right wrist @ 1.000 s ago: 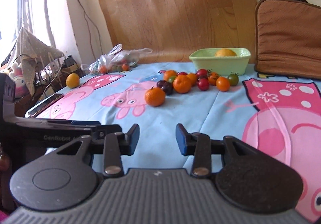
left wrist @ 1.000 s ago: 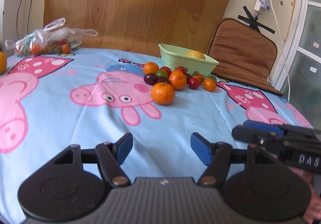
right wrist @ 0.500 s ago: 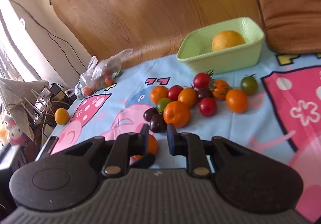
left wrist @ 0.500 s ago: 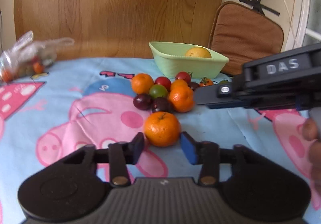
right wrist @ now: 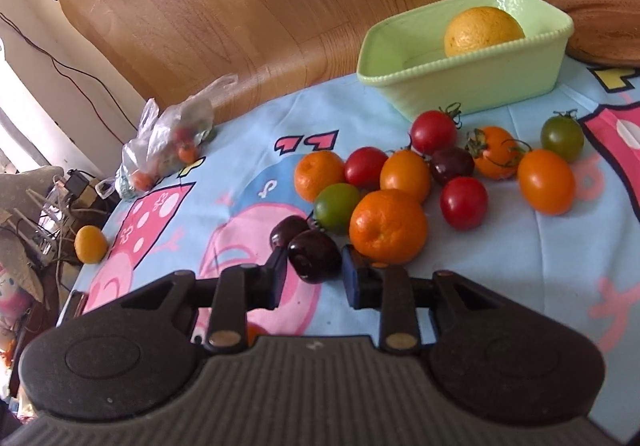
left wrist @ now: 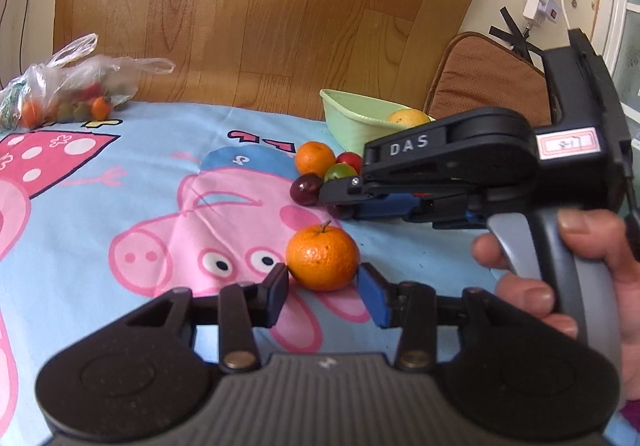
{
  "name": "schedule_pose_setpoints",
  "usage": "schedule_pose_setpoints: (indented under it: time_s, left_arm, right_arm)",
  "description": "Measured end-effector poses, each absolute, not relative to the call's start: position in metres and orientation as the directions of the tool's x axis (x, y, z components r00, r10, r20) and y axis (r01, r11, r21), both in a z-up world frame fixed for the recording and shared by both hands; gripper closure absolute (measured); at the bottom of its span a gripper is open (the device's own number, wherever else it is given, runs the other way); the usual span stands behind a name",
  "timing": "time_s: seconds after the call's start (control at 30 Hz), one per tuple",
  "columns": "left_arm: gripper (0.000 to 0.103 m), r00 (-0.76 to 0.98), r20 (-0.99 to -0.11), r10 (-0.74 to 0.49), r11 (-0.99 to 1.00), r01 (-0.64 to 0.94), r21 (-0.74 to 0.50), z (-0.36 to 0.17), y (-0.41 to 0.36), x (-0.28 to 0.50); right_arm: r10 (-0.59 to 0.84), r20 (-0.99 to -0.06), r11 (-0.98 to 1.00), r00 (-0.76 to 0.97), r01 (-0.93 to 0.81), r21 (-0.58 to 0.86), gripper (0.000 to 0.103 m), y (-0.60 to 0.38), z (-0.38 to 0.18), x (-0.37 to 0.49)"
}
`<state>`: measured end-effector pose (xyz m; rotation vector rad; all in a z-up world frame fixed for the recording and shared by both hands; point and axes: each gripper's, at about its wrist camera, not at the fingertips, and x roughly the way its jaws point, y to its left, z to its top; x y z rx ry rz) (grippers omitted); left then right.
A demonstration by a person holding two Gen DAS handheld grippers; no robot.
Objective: Organize fruits
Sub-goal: 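Grasp a mandarin with the left tool while the right tool grasps a dark cherry tomato, then carry the mandarin and dark tomato into the green basket and release both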
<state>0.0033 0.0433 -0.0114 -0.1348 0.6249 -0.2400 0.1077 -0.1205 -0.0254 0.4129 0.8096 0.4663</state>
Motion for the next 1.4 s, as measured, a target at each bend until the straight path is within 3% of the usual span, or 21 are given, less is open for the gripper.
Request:
schedule_pose_setpoints:
  time_s: [0.2,0.3,0.83,0.93,1.23,1.4]
  left_arm:
    - [0.056,0.787,-0.552,-0.277,0.959,0.193,-0.206,-0.011,0.045,0.001]
    - [0.045,0.794,-0.541,-0.278,0.959,0.2,-0.2,-0.01,0.045,-0.002]
    - [0.04,0.812,-0.572,-0.119,0.992,0.123,-0.032,-0.01,0.023,-0.002]
    - [0.034,0.816,-0.568,-0.109,0.993,0.116,-0.025,-0.009,0.024,-0.002]
    - [0.025,0.821,-0.563,-0.094,0.995,0.104,-0.015,-0.008,0.025,-0.002]
    - [0.022,0.82,-0.565,-0.09,0.995,0.098,-0.015,-0.008,0.026,0.0]
  right_arm:
    - [0.537,-0.573,0.838,0.619,-0.314,0.446,0.073,-0.127,-0.017,0.083]
    - [0.533,-0.552,0.845,0.641,-0.367,0.389,0.073,-0.145,-0.01,0.058]
    - [0.473,-0.521,0.878,0.71,-0.431,0.209,0.071,-0.197,-0.028,-0.017]
    - [0.45,-0.515,0.885,0.73,-0.44,0.15,0.07,-0.193,-0.033,-0.022]
    - [0.458,-0.509,0.881,0.728,-0.448,0.153,0.071,-0.194,-0.034,-0.026]
    - [0.461,-0.505,0.88,0.729,-0.448,0.157,0.065,-0.195,-0.034,-0.028]
